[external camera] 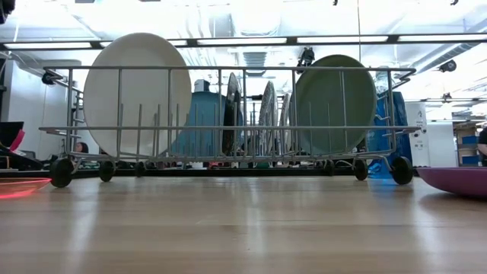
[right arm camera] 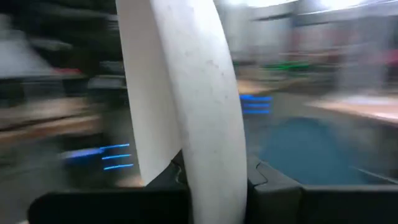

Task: Sort dishes
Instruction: Put the white plate in the dish rack

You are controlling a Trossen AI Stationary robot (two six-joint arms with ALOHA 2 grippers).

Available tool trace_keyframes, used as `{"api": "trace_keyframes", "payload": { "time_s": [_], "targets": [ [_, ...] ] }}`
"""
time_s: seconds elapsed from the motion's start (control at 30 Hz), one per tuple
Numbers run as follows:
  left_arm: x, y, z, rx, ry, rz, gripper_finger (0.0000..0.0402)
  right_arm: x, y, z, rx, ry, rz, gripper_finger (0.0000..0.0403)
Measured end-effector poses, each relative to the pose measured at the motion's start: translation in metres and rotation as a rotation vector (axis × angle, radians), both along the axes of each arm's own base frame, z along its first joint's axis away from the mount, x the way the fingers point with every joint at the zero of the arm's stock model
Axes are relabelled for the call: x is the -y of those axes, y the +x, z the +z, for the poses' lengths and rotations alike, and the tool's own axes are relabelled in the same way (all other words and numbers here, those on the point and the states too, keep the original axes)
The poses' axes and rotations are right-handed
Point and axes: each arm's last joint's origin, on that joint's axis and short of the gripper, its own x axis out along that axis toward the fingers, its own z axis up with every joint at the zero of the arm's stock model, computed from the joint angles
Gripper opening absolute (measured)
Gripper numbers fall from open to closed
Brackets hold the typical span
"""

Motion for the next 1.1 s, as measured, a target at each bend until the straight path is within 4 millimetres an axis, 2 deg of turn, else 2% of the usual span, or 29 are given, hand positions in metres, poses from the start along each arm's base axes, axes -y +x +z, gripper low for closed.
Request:
{"api": "trace_keyframes", "payload": {
  "time_s": [0.07,0.13,0.23,0.3,0.4,0.57,0.73,0.93,1.1],
  "targets": [
    [-0.001,-0.001,0.000,-0.001,-0.001,-0.001,0.0206,0.022,0.002,0.000,-0.008,0.106,0.157,0.0028],
    [-0.002,-0.001,0.000,-0.011,-0.010,-0.014,0.0206,0.042,-0.003,-0.006,-0.077,0.247,0.142,0.0028],
    [-0.001,-0.001,-0.001,-0.051,-0.031,-0.056,0.0206,0.058,-0.028,-0.020,-0.194,0.418,-0.178,0.0028],
    [-0.002,-0.001,-0.002,-0.068,-0.039,-0.075,0.0206,0.060,-0.050,-0.019,-0.209,0.508,-0.320,0.0028],
    [-0.005,-0.004,-0.001,-0.074,-0.038,-0.081,0.0206,0.051,-0.067,-0.014,-0.204,0.571,-0.348,0.0028],
    [-0.011,-0.008,-0.001,-0.064,-0.052,-0.082,0.0206,0.031,-0.066,-0.011,-0.216,0.544,-0.288,0.0028],
    [-0.015,-0.011,-0.001,-0.043,-0.081,-0.081,0.0206,0.027,-0.058,-0.030,-0.292,0.419,-0.385,0.0028],
    [-0.018,-0.013,0.000,-0.032,-0.098,-0.081,0.0206,0.024,-0.044,-0.050,-0.407,0.313,-0.413,0.0028],
    [-0.018,-0.013,0.000,-0.031,-0.100,-0.081,0.0206,0.024,-0.045,-0.053,-0.443,0.296,-0.421,0.0028]
  ]
}}
